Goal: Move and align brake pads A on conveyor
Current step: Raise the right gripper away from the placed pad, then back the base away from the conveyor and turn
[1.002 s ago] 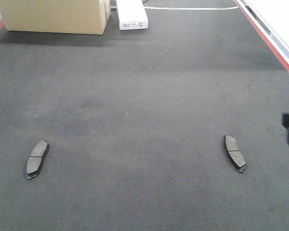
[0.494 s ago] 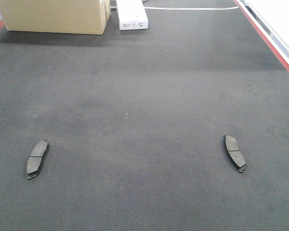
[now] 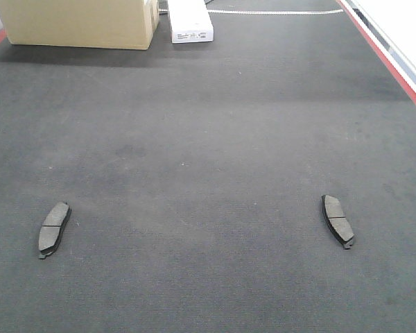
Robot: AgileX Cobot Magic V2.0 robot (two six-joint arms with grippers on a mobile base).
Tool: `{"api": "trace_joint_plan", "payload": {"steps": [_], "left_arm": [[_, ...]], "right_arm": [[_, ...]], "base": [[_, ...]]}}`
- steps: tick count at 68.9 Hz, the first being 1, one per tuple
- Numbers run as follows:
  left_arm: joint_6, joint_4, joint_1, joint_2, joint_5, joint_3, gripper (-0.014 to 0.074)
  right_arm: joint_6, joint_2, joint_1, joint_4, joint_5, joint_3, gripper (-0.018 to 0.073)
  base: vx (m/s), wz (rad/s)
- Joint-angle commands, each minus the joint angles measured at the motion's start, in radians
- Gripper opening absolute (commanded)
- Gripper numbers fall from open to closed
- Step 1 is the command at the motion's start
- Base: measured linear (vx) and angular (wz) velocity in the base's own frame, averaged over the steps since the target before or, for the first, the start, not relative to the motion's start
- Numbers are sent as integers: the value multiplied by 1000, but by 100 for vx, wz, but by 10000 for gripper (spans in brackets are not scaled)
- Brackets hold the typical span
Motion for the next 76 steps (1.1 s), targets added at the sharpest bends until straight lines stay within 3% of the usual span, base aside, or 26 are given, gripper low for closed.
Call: {"api": "trace_joint_plan", "payload": {"steps": [1, 47, 76], "left_arm": [[-2, -5, -5, 8, -80, -25, 412], [-2, -5, -5, 12, -74, -25, 412], [-2, -5, -5, 13, -74, -25, 412]], "right_arm": [[-10, 12, -2, -7, -82, -26, 515], [-10, 20, -2, -7, -79, -26, 515], [-10, 20, -2, -7, -79, -26, 515]], "base": [[0, 0], [-3, -1], [-39, 1]]}}
